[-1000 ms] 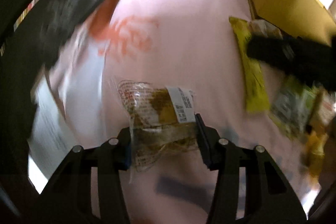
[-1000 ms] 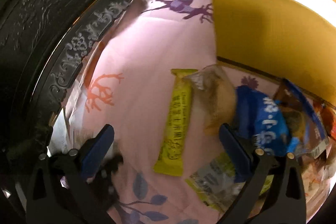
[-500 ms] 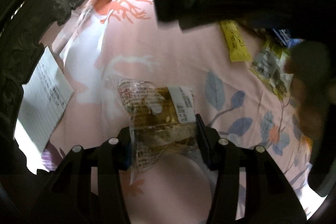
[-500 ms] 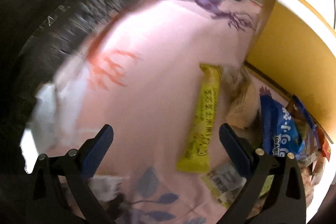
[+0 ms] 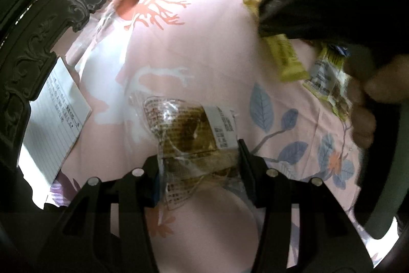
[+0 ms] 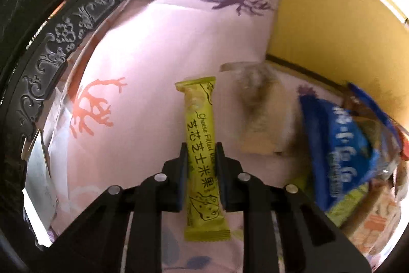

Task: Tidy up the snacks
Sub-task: 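Lower both held snacks into the yellow box and open both tools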

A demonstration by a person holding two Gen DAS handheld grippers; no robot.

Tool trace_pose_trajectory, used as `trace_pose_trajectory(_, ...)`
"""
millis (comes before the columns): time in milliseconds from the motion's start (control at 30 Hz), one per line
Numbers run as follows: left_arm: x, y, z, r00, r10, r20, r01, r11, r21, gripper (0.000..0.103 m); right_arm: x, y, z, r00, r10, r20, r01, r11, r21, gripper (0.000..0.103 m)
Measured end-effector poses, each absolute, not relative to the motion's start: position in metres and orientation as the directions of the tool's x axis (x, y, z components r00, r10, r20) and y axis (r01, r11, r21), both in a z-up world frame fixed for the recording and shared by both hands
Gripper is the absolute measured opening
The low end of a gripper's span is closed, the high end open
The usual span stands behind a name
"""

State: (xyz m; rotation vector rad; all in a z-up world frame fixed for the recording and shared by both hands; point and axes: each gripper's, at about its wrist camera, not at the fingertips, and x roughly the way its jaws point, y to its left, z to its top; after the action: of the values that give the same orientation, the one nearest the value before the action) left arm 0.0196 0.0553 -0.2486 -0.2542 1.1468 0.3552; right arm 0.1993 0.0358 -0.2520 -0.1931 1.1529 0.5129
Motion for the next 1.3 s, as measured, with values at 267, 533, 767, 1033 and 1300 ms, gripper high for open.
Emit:
trace_pose_trajectory(267,0.031,0.059,-0.245,0.384,0.135,-0.913,-0.396,0.918,-0.031,0.048,0.178,0.006,-0.182,0.388,0.392,-0.834,-0.533,0.834,0.144,0.020)
trace_pose_trajectory(533,0.049,0.043,-0.200,0.500,0.145,-0.854,-0.318,0.948,-0.026,0.047,0.164,-0.048,-0.122,0.479,0.402,-0.780,-0.502,0.855,0.133,0.020)
trace_pose_trajectory(767,0.081,0.017,-0.141,0.588,0.147,-0.796,-0.241,0.970,0.000,0.047,0.166,-0.112,-0.070,0.556,0.435,-0.708,-0.470,0.867,0.164,0.020)
trace_pose_trajectory(1033,0.149,-0.011,-0.072,0.690,0.143,-0.710,-0.166,0.985,0.037,0.047,0.190,-0.173,-0.027,0.690,0.347,-0.636,-0.366,0.924,0.108,0.020)
trace_pose_trajectory(1300,0.232,-0.050,-0.019,0.791,0.088,-0.606,-0.051,0.996,0.078,0.047,0.245,-0.223,-0.030,0.735,0.270,-0.623,-0.226,0.963,0.151,0.020)
